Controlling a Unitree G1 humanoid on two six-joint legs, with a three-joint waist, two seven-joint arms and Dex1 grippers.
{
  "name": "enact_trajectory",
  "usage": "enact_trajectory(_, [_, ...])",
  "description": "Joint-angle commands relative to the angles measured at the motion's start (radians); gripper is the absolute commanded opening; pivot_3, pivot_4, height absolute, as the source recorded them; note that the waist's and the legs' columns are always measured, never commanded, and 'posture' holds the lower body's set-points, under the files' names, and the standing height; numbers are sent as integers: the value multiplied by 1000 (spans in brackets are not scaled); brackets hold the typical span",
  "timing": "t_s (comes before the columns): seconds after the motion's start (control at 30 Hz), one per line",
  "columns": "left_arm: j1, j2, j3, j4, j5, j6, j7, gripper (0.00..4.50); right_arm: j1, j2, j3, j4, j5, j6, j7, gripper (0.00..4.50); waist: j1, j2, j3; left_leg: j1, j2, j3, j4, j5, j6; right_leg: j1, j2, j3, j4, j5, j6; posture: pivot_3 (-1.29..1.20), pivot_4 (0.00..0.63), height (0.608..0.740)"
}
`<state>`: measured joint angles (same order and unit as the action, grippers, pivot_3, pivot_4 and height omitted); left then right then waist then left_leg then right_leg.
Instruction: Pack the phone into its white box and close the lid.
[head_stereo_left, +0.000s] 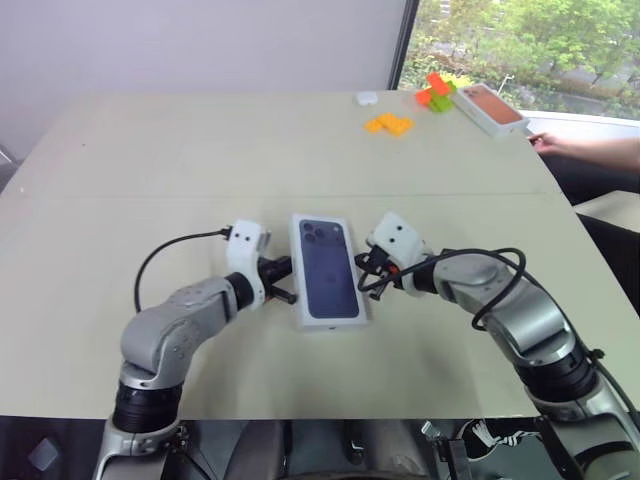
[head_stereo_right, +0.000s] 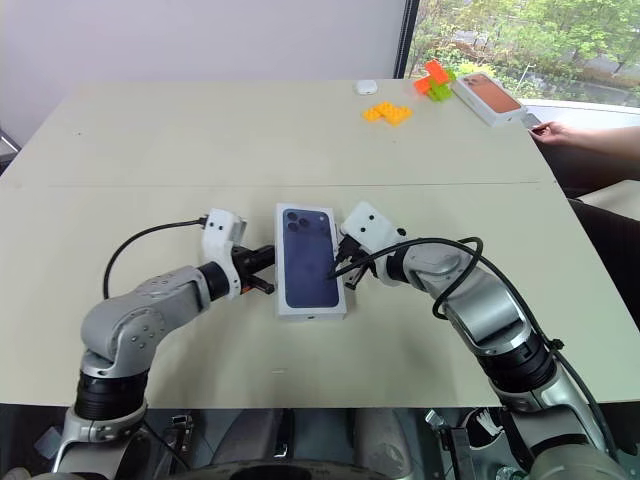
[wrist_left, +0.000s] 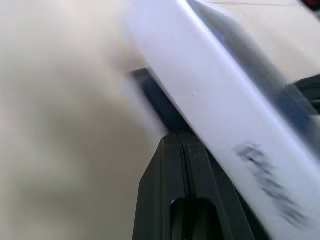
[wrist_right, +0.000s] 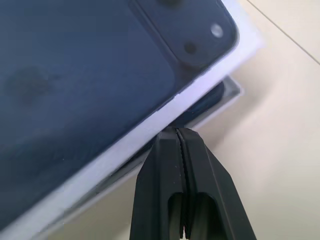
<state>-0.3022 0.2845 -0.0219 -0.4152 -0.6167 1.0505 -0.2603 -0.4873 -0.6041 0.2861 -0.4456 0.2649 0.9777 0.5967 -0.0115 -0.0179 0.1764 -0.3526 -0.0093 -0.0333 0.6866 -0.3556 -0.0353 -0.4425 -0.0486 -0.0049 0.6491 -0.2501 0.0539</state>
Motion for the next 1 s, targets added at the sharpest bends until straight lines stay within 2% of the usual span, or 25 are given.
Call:
enact_trajectory(0.03, [-12,6,4,-9,6,-20,-16,0,-3,7,-17,-43,11,0,2,59,-2,0,0,0,0,0,0,0,0,0,0,0,0,0,0,0,150,740])
enact_trajectory(0.4, [24,78,41,7,42,-30,-25,0,-2,1,-20,-68,19,6,6,59,-1,0,0,1,0,0,0,0,0,0,1,0,1,0,0,0,150,740])
enact_trajectory(0.63, [-38,104,49,66,72,-17,-18,0,-3,1,-19,-55,12,3,-1,59,1,0,0,1,0,0,0,0,0,0,1,0,1,0,0,0,150,740])
enact_trajectory(1.0, [-113,47,23,77,76,-2,-25,0,-3,3,-27,-55,11,5,-14,59,0,0,0,0,0,0,0,3,-5,0,0,0,0,0,0,0,150,740])
